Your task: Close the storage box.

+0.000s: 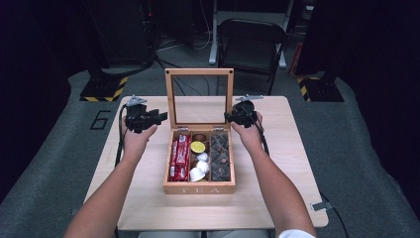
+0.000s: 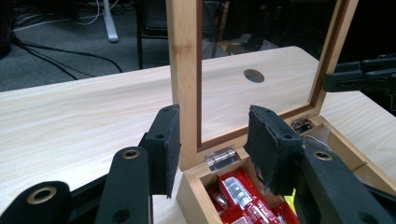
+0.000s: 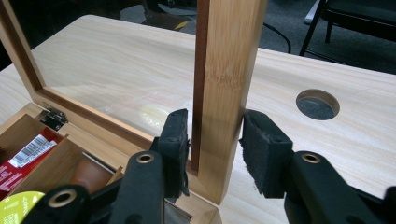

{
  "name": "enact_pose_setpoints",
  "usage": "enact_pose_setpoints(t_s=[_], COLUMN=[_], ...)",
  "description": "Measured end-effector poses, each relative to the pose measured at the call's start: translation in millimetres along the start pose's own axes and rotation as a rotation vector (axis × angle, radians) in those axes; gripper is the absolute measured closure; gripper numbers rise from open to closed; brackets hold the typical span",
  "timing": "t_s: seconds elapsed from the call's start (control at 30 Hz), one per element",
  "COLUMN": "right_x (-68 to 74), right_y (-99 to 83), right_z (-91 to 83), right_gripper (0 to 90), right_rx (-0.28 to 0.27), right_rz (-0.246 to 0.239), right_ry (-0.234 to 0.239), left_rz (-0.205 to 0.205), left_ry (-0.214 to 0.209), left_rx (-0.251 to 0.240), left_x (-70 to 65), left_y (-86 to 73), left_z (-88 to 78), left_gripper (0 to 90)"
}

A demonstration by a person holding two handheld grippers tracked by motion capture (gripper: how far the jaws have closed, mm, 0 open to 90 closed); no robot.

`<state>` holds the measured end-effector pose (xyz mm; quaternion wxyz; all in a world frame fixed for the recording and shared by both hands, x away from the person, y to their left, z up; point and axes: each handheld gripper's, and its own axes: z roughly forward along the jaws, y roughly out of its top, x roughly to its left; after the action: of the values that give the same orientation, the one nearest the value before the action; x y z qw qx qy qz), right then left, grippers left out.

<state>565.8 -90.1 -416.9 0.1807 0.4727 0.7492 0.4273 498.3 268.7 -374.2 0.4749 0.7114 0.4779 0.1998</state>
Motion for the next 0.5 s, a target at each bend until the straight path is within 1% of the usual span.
enact_pose_setpoints(t_s=[0.03,0.07,0.1,0.17,0.2,0.27,0.37,0.43,0.5], right_x=[-0.3,-1.4,-2.0,-3.7,-3.5,-3.8,-3.8,-4.1,-3.1], right_y=[-0.3,-0.6,-0.7,-0.8,-0.8,-0.5,-0.4,-0.5,-1.1], right_z=[-1.5,-3.1,-4.9,-9.8,-12.0,-18.1,-27.8,-32.3,-37.3], right_gripper=[57.9,56.2,54.7,51.9,50.5,49.2,48.1,46.5,45.1], right_rx=[-0.004,-0.006,-0.010,-0.025,-0.028,-0.044,-0.062,-0.065,-0.063], right_rz=[0.003,0.001,0.010,0.011,0.019,0.020,0.007,-0.007,-0.015], right_ry=[0.004,-0.004,-0.001,-0.005,-0.006,-0.003,0.006,0.013,0.020], left_rz=[0.000,0.004,0.002,0.003,-0.001,0.001,0.002,0.003,-0.006], left_ry=[-0.002,-0.002,-0.003,-0.005,-0.004,0.002,0.000,-0.003,-0.007], left_rx=[0.003,-0.001,-0.002,-0.004,-0.003,-0.006,-0.004,-0.005,-0.011], left_x=[-0.8,-1.4,-2.0,-2.6,-3.1,-3.3,-2.4,-1.6,-1.2], left_y=[0.1,0.2,0.3,0.6,0.6,0.8,1.1,1.3,0.5], left_z=[-0.3,-0.6,-1.0,-2.0,-2.8,-4.4,-7.7,-10.2,-12.3], left_gripper=[54.4,54.4,54.3,54.0,53.5,52.0,50.9,50.3,49.7])
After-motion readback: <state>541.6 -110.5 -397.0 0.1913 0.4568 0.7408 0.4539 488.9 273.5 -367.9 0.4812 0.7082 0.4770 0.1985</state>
